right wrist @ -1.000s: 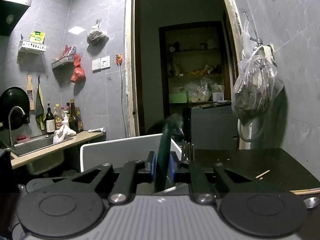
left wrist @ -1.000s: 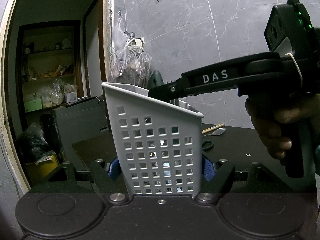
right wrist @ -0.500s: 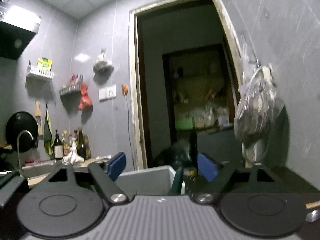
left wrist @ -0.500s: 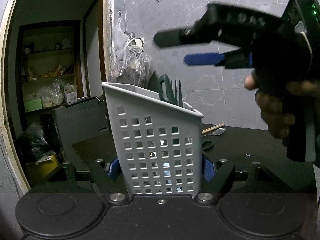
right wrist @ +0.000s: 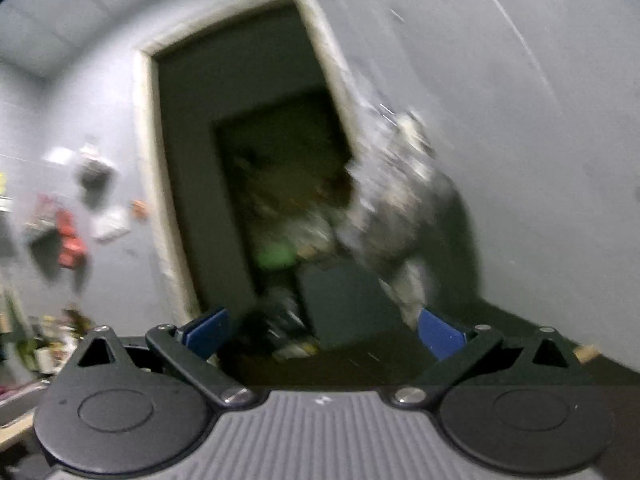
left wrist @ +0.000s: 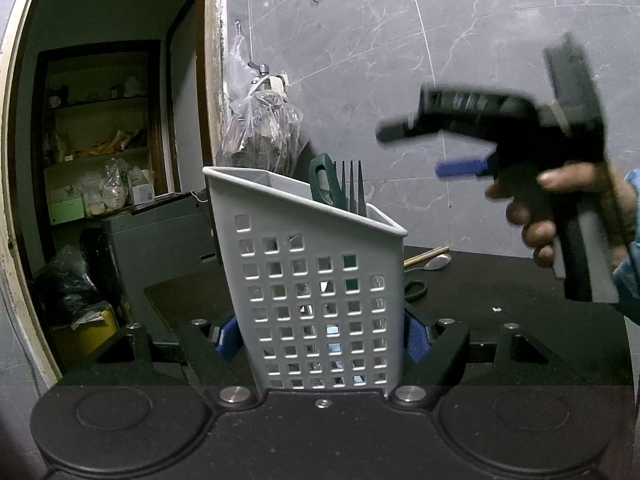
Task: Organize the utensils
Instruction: 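Move the open right gripper back toward the green scissors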
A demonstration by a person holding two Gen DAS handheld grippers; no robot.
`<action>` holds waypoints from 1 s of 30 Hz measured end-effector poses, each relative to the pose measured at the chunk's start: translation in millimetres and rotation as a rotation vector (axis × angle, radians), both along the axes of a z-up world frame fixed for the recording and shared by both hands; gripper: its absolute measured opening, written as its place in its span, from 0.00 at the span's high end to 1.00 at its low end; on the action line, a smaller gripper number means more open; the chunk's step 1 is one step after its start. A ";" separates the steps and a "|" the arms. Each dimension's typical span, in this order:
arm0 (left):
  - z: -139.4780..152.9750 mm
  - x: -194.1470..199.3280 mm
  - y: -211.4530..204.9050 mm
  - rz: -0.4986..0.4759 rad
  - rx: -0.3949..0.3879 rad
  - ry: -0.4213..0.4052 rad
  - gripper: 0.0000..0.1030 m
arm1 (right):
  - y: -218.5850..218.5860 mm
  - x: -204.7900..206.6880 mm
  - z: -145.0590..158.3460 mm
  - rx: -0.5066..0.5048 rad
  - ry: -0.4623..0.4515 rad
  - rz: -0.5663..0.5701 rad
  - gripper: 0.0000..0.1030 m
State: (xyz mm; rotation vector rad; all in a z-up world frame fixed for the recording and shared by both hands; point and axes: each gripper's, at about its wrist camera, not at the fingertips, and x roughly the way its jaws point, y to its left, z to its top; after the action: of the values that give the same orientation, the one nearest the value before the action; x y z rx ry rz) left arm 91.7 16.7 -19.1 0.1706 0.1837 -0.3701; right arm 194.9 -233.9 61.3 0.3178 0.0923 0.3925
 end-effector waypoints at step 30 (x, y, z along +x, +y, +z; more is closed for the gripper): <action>1.0 -0.7 0.2 -0.001 0.000 0.001 0.24 | -34.4 125.5 -89.3 0.290 0.673 0.033 0.01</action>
State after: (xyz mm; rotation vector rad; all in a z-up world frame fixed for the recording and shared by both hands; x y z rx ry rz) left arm 91.0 16.9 -18.1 0.1707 0.1847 -0.3708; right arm 320.5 -268.3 -28.0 0.7275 0.7047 0.3175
